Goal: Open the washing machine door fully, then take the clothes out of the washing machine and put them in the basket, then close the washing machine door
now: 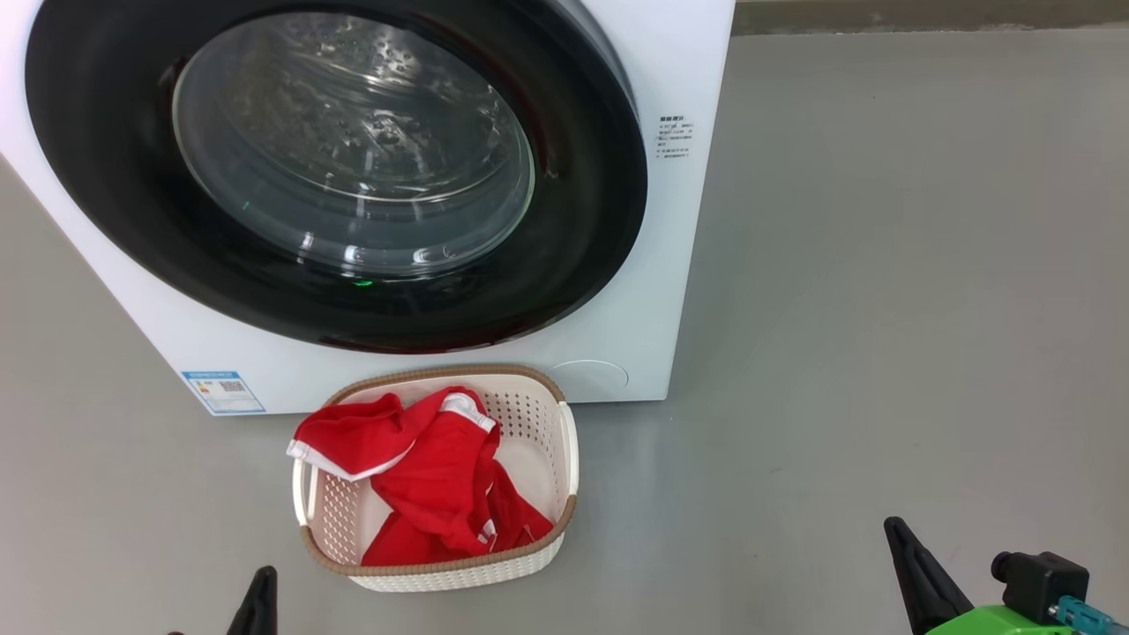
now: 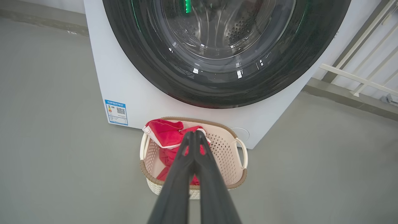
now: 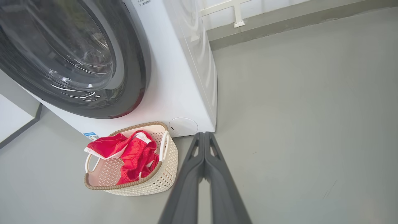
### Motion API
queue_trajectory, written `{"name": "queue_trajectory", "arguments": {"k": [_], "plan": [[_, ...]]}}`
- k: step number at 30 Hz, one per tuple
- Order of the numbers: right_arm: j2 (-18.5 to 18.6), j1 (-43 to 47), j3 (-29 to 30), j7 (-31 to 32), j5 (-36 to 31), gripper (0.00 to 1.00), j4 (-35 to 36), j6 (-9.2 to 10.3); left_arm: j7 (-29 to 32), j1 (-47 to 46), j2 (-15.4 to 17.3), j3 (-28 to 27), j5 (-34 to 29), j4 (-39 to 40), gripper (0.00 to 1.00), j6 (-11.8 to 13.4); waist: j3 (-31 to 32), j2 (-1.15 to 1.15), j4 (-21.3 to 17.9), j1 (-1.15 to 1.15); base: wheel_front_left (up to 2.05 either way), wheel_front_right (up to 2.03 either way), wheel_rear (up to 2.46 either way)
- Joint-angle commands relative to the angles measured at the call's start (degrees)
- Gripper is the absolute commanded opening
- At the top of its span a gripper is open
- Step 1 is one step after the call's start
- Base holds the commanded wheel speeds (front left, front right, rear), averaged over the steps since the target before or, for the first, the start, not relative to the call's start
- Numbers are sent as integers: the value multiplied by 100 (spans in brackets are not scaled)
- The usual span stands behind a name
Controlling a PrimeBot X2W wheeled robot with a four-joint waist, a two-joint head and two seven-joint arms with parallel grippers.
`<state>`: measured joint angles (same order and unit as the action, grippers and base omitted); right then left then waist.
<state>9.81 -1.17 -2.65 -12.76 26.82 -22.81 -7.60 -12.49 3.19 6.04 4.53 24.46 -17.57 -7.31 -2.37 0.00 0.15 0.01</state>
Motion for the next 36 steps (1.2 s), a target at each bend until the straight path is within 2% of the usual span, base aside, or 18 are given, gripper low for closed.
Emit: {"name": "queue_trajectory", "arguments": {"k": [1,36], "plan": [[47,-120,62,22,151,0,161,1,25,-155,75,-83,132,133,0,-2,0,0,0,0,0,0,0],[-183,-242,331,616,2137,0,382,4,582,-400,-22,-369,2226,200,0,-7,68,0,-5,-1,0,0,0]]}}
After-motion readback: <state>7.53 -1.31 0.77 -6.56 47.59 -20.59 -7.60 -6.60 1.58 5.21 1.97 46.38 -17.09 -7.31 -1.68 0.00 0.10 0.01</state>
